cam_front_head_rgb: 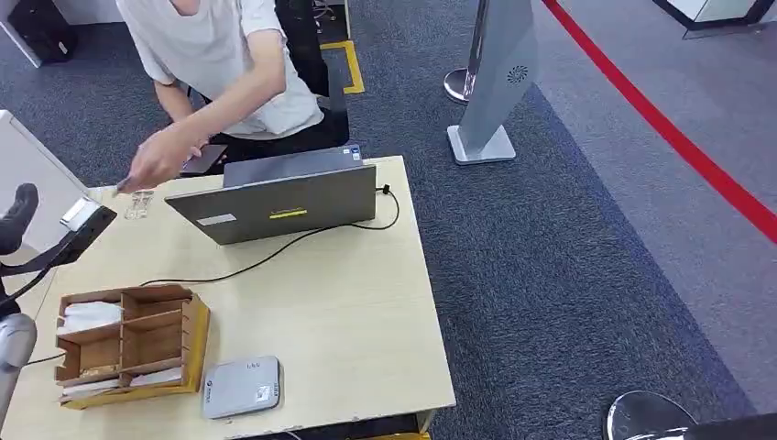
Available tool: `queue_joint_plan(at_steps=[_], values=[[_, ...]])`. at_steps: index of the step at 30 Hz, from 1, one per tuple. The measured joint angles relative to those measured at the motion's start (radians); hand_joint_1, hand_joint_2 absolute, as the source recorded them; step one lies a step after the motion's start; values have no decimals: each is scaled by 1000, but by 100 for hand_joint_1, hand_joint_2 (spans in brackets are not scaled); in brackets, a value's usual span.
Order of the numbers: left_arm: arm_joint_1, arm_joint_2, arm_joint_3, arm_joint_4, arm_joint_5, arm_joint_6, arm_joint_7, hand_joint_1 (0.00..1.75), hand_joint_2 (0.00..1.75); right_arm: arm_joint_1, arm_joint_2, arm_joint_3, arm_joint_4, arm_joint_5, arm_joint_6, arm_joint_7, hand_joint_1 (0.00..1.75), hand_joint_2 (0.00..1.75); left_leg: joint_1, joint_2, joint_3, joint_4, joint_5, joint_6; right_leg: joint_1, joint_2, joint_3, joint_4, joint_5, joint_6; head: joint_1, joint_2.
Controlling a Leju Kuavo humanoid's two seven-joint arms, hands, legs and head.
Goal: Pass the card to the sensor for recognition and then transmit it.
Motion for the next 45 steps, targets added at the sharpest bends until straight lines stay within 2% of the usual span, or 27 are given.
queue_joint_plan(at_steps=[45], values=[[0, 0, 0, 0, 0, 0, 0, 0, 175, 0, 0, 7, 0, 0, 0, 0, 0, 0, 0, 0, 0, 0, 0, 0, 0, 0, 0, 0, 0, 0, 0, 0]])
